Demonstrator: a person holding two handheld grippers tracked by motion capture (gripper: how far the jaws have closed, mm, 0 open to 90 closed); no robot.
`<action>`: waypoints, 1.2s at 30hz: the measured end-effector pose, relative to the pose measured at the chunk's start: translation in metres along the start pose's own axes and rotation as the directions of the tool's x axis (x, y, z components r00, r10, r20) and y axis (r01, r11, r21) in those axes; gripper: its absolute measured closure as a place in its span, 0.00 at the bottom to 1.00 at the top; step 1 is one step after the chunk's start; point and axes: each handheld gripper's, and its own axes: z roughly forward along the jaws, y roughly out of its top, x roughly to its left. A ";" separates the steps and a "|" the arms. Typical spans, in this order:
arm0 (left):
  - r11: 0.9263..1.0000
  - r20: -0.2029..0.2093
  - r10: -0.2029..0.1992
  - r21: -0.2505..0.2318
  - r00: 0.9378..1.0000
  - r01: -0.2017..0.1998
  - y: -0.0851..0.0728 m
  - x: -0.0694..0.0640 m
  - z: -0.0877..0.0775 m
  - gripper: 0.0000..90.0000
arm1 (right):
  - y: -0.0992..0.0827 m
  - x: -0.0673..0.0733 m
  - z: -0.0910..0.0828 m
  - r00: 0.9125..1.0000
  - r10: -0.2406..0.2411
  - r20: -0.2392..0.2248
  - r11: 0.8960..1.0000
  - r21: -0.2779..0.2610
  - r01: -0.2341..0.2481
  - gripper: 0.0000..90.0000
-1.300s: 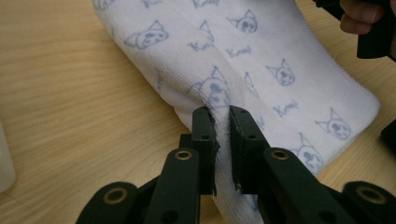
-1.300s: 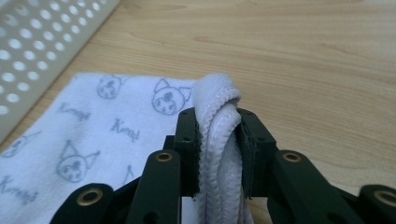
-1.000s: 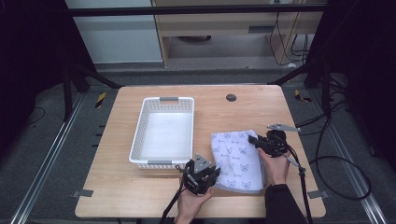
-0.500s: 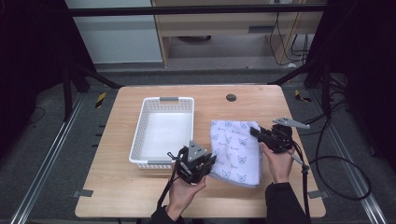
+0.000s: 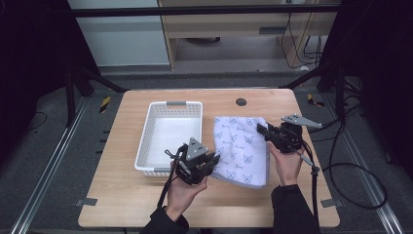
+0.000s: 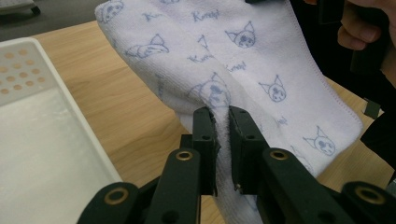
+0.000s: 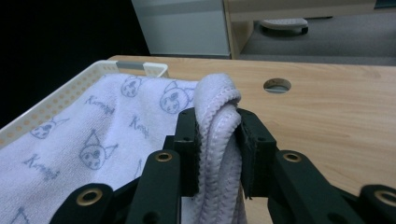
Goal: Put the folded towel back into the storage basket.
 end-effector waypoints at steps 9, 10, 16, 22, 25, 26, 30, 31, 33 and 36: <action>1.000 -0.002 0.012 -0.008 1.000 -0.012 0.010 0.007 -0.016 0.90 | 0.017 0.014 -0.004 1.000 -0.028 -0.011 0.999 -0.037 0.028 0.80; 1.000 -0.003 0.013 -0.009 1.000 -0.013 0.011 0.008 -0.018 0.91 | 0.019 0.016 -0.004 0.999 -0.029 -0.014 0.999 -0.042 0.029 0.80; 1.000 -0.012 0.018 -0.015 1.000 -0.018 0.012 0.014 -0.025 0.91 | 0.026 0.026 -0.001 0.999 -0.045 -0.017 0.998 -0.050 0.045 0.80; 0.999 -0.027 0.020 -0.030 0.999 -0.021 0.012 0.019 -0.033 0.91 | 0.032 0.036 0.004 0.998 -0.063 -0.025 0.996 -0.057 0.061 0.80; 0.999 -0.029 0.020 -0.034 0.999 -0.021 0.011 0.023 -0.038 0.91 | 0.036 0.042 0.006 0.997 -0.074 -0.028 0.996 -0.060 0.072 0.80; 0.999 -0.033 0.014 -0.039 0.999 -0.015 0.010 0.024 -0.039 0.91 | 0.037 0.044 0.006 0.997 -0.075 -0.029 0.995 -0.061 0.073 0.80; 0.999 -0.041 0.009 -0.042 0.999 -0.011 0.009 0.029 -0.043 0.91 | 0.042 0.051 0.009 0.996 -0.088 -0.033 0.994 -0.062 0.086 0.80; 0.999 -0.044 0.009 -0.044 0.999 -0.011 0.008 0.030 -0.044 0.91 | 0.043 0.053 0.010 0.995 -0.092 -0.034 0.994 -0.062 0.090 0.80; 0.999 -0.050 0.006 -0.048 0.999 -0.009 0.007 0.032 -0.046 0.91 | 0.045 0.056 0.012 0.995 -0.097 -0.038 0.994 -0.062 0.095 0.80; 0.999 -0.055 -0.002 -0.053 0.998 -0.001 0.005 0.037 -0.049 0.91 | 0.047 0.061 0.016 0.994 -0.103 -0.040 0.993 -0.058 0.101 0.80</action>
